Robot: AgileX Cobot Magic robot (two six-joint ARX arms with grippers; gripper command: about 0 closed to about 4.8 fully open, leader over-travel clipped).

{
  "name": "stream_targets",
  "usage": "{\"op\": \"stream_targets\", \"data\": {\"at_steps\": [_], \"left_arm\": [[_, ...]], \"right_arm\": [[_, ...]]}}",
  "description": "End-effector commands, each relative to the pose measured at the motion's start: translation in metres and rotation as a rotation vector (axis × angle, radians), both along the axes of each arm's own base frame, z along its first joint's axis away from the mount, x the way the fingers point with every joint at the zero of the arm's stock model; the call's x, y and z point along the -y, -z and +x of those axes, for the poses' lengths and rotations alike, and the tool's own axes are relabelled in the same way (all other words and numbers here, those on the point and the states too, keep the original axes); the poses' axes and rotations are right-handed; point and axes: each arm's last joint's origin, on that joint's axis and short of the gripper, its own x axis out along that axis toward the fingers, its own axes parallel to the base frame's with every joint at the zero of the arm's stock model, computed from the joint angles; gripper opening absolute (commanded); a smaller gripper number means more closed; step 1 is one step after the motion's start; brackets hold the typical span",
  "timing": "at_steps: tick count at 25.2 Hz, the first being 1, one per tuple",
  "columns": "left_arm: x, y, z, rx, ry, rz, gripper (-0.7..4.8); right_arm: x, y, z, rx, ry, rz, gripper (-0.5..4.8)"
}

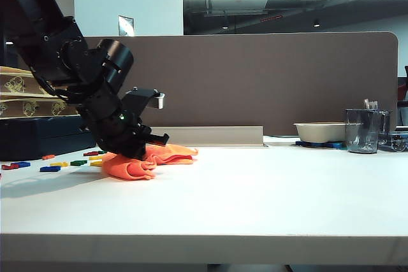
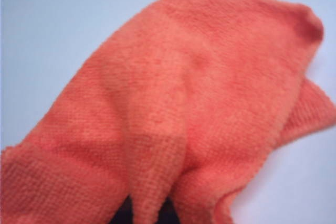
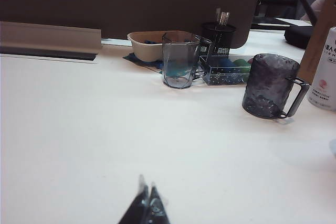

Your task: Use an orange cloth to wipe the letter magnets on the table away for a distance.

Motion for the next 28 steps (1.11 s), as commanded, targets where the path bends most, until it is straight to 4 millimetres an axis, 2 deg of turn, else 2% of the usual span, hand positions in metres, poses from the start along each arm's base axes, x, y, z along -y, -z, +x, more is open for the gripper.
{"op": "stream_targets", "data": {"at_steps": [1,3,5,9,16,20,23,26,28], "left_arm": [[-0.014,-0.001,0.004,-0.009,-0.077,-0.035,-0.05],[-0.036,-0.001,0.011,-0.014,-0.146,-0.057,-0.05],[-0.049,-0.001,0.014,-0.016,-0.178,-0.056,-0.05],[-0.103,-0.001,0.022,-0.017,-0.307,-0.055,-0.05],[-0.149,-0.002,0.024,-0.012,-0.404,-0.061,-0.05],[-0.155,-0.011,0.023,0.011,-0.378,-0.098,-0.05],[-0.153,-0.025,0.024,0.062,-0.323,-0.141,-0.05],[-0.143,-0.044,0.024,0.138,-0.259,-0.178,-0.05],[-0.125,-0.070,0.019,0.208,-0.177,-0.212,-0.05]], "right_arm": [[0.000,0.001,0.000,0.012,0.002,0.001,-0.05],[0.000,0.001,0.000,0.012,0.002,0.001,-0.05],[0.000,0.001,0.000,0.012,0.002,0.001,-0.05],[0.000,0.001,0.000,0.012,0.002,0.001,-0.05],[0.000,0.001,0.000,0.012,0.001,0.001,-0.05],[0.000,0.001,0.000,0.012,0.002,0.001,-0.05],[0.000,0.001,0.000,0.012,0.001,0.001,-0.05],[0.000,0.001,0.000,0.012,0.002,0.001,-0.05],[0.000,0.001,0.000,0.012,0.002,0.001,-0.05]]}}
